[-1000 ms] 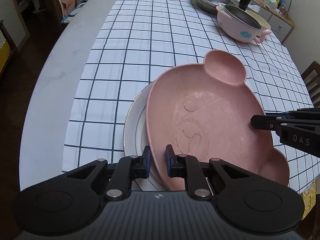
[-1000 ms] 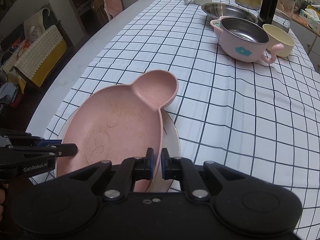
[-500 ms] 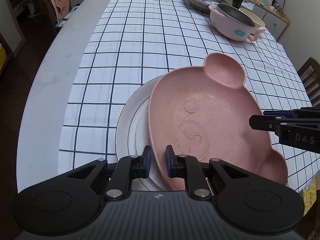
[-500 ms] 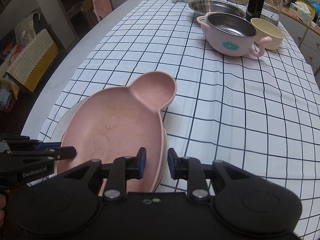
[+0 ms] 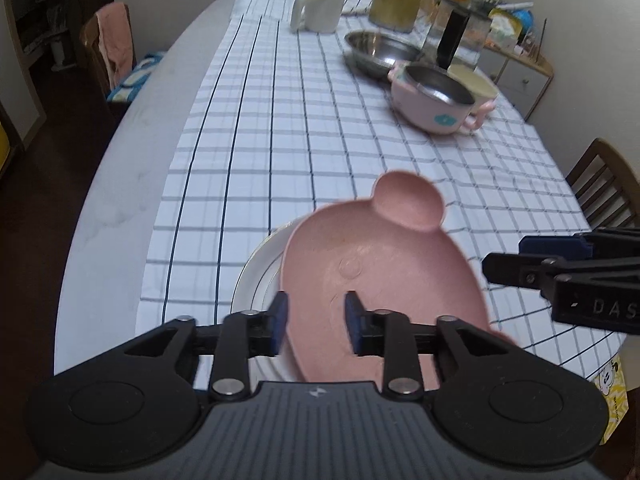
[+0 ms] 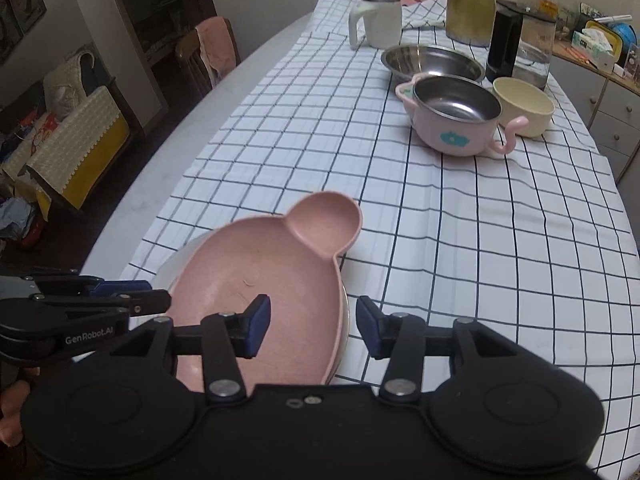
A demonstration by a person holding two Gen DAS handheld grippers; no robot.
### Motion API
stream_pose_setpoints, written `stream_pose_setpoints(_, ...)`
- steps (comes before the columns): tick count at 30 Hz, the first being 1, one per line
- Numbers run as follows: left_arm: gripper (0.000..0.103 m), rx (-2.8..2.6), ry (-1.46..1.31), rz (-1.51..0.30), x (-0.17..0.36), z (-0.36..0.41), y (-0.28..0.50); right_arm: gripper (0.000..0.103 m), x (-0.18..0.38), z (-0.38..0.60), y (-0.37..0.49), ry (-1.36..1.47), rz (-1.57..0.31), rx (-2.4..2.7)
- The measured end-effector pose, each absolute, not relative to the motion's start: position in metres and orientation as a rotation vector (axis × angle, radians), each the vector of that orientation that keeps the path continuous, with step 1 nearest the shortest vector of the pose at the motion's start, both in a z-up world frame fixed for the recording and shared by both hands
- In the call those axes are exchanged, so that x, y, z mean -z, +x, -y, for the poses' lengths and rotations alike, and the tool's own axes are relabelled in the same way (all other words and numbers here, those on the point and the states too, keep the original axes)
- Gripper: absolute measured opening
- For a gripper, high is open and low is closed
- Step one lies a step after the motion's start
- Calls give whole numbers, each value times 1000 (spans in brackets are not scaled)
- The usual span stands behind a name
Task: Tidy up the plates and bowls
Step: 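Open both grippers and withdraw from the pink plate, then reach both grippers to the large steel bowl rim and close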
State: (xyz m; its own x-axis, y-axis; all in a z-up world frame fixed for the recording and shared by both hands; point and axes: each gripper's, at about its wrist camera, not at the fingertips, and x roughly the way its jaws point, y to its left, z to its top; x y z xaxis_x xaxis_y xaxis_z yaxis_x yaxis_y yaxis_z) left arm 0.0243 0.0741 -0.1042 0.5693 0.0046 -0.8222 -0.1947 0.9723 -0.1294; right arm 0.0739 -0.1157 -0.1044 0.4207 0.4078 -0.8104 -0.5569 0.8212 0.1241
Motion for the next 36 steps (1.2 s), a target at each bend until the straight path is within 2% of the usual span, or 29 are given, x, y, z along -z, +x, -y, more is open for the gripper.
stream_pose_setpoints(2, 42, -113, -200, -929, 95, -70, 25, 50, 97, 116, 70, -169, -943, -612)
stream_pose_setpoints(7, 44, -88, -189, -879, 75, -62, 29, 55, 80, 117, 64, -154, -901, -620)
stream_pose_setpoints(10, 51, -77, -186, -845, 64, -58, 31, 64, 70, 119, 62, -146, -870, -615)
stream_pose_setpoints(13, 52, -68, -168, -818, 54, -53, 37, 66, 60, 122, 62, -143, -845, -610)
stream_pose_setpoints(16, 52, -62, -158, -794, 44, -48, 43, 74, 49, 126, 64, -145, -813, -602)
stream_pose_setpoints(21, 64, -76, -138, -759, 31, -40, 62, 83, 32, 133, 78, -150, -765, -597)
stream_pose_setpoints(25, 67, -91, -117, -738, 22, -30, 82, 88, 22, 142, 98, -141, -739, -586)
stream_pose_setpoints(29, 77, -121, -122, -709, 15, -21, 105, 95, 14, 153, 123, -130, -714, -577)
stream_pose_setpoints(32, 77, -135, -122, -700, 11, -15, 126, 103, 8, 160, 142, -126, -684, -568)
stream_pose_setpoints(36, 77, -156, -122, -695, 6, -7, 157, 103, 4, 168, 171, -143, -658, -568)
